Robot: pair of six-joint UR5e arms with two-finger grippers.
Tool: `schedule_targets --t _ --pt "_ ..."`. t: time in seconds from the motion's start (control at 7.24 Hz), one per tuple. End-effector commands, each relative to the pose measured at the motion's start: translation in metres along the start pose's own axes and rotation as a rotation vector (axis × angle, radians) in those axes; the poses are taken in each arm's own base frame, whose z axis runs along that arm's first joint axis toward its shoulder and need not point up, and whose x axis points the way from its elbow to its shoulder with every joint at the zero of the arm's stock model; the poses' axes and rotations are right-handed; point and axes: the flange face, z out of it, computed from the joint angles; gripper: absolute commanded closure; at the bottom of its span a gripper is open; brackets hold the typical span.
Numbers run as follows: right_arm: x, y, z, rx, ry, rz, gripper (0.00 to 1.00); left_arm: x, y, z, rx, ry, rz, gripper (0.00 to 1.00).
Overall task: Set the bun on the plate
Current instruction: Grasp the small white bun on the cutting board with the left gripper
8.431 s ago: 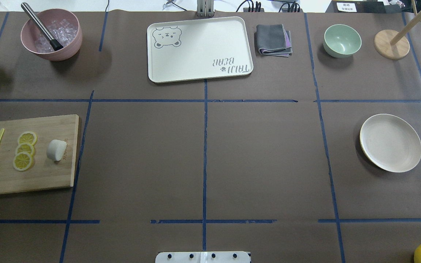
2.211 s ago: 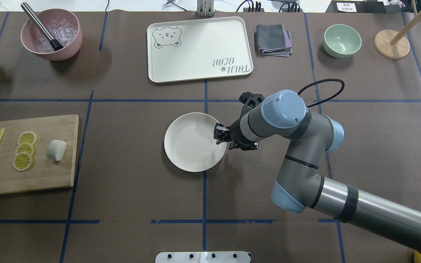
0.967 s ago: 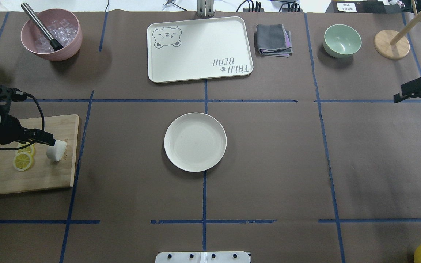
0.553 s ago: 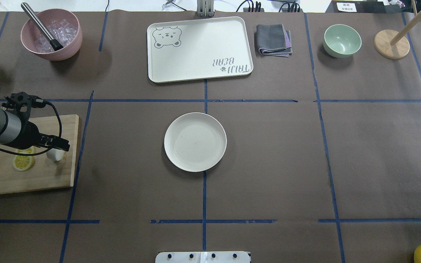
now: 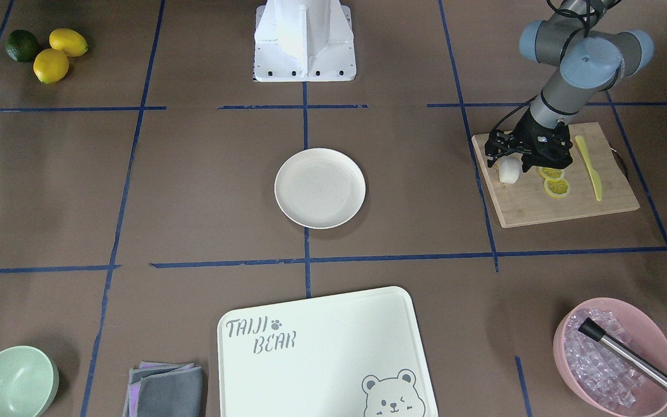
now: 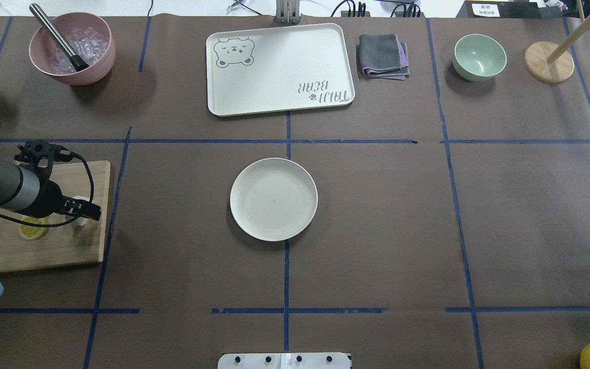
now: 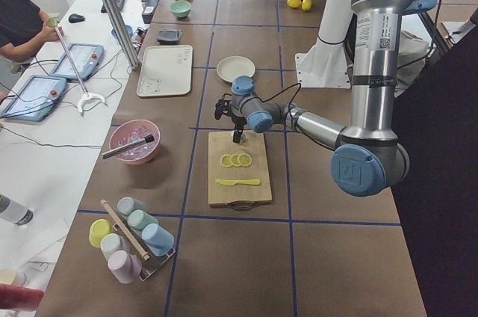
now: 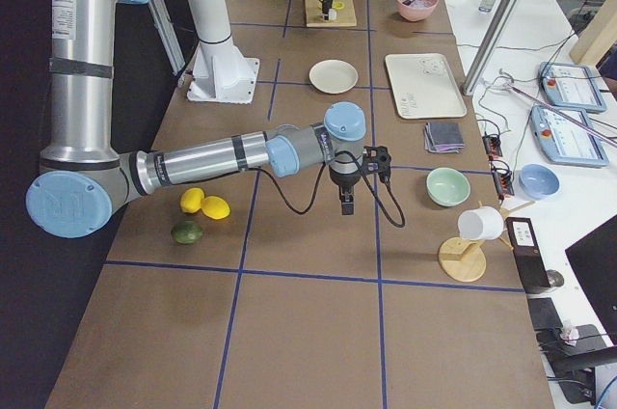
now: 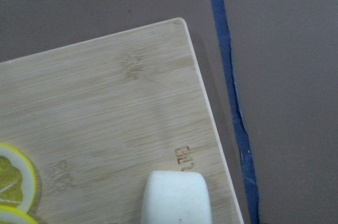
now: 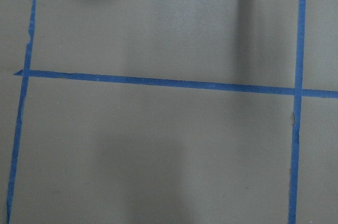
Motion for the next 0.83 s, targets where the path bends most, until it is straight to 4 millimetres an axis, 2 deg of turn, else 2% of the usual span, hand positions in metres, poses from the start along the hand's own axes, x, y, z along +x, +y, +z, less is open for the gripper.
schedule_targets --t 0.0,0.28,0.55,0.69 --pt "-0.001 0.001 0.0 -0.001 -0.004 -0.001 0.0 -0.002 0.001 0.002 -0.004 -0.004 -0.003 0.39" --pt "-0.001 0.001 -0.001 -0.002 -0.009 0.002 0.0 0.002 0.0 -0.002 0.002 0.003 -0.001 0.58" --pt "-0.002 0.0 -0.002 -0.001 -0.013 0.0 0.0 0.013 -0.001 -0.012 0.01 0.03 0.008 0.63" --pt "-0.002 0.0 -0.002 -0.001 -0.013 0.001 0.0 0.03 -0.002 -0.033 0.033 0.068 0.024 0.63"
